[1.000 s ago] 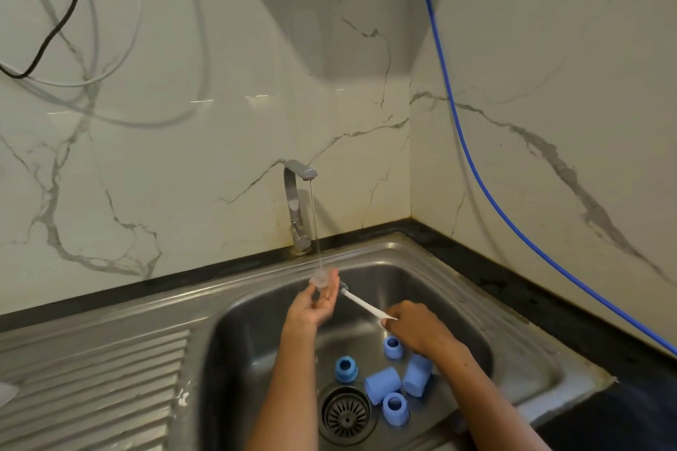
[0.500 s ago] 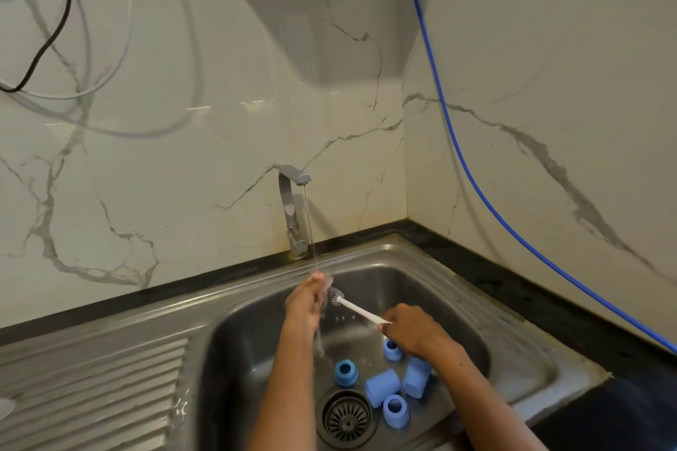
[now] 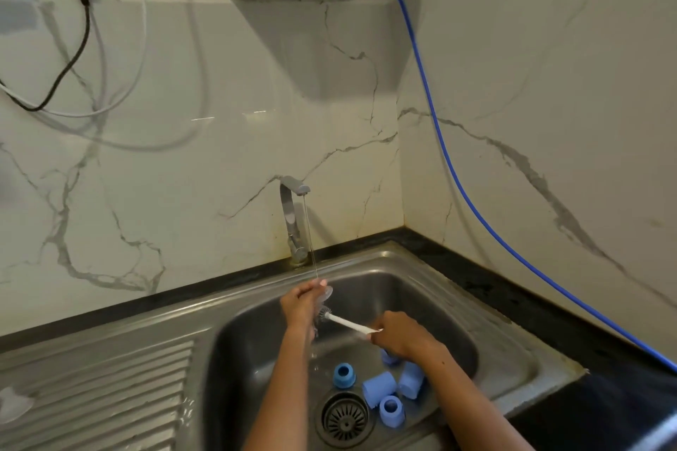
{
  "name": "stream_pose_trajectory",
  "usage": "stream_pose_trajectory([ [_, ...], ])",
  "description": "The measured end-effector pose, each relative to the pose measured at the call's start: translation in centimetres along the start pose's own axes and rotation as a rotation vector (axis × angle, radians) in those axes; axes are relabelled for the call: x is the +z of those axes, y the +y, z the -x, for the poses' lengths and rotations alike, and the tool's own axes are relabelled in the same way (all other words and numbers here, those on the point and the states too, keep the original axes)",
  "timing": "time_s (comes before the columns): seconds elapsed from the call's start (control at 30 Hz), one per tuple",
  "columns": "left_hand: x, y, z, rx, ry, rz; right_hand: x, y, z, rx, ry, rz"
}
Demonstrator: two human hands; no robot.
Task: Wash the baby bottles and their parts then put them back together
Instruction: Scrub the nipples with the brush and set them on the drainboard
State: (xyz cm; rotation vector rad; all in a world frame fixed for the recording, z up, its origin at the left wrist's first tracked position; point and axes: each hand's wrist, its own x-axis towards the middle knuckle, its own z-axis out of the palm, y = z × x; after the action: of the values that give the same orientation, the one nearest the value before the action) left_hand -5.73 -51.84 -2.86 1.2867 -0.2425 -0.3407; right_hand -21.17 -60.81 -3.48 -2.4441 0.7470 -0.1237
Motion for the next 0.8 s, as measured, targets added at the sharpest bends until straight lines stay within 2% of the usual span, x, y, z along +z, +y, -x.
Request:
stream_pose_trajectory([
  [0.23,-5.8,2.9,4.3,0.141,-0.044,-0.523,-0.7,-1.4,1.4,-0.100,-0.080,0.040],
  [0.3,-8.0,3.5,5.8,0.148,-0.064,-0.582,-0.3,-1.4,1.6,-0.118,-0.066,0.038],
  [0.4,-10.4,4.6,7.3,0.182,-0.022,-0.510,0.5,-1.3,1.7,-0.131,-0.065,0.031],
  [0.57,-11.9,5.9,8.3,0.110,0.043,-0.362,1.5,-0.7,1.2,-0.114,-0.080,-0.010],
  [0.67,-12.3,6.1,7.9,0.002,-0.132,-0.187,1.5,-0.3,0.5,-0.117,-0.074,-0.007],
  [0.7,-12.4,5.7,7.6,-0.038,-0.179,-0.224,1.5,-0.3,0.3,-0.119,-0.075,-0.006],
  [0.73,-12.4,5.2,7.7,-0.062,-0.191,-0.373,1.4,-0.3,0.1,-0.119,-0.078,-0.014],
  [0.8,-12.6,3.7,7.3,0.027,-0.120,-0.929,1.6,-0.2,-0.2,-0.117,-0.089,-0.020],
])
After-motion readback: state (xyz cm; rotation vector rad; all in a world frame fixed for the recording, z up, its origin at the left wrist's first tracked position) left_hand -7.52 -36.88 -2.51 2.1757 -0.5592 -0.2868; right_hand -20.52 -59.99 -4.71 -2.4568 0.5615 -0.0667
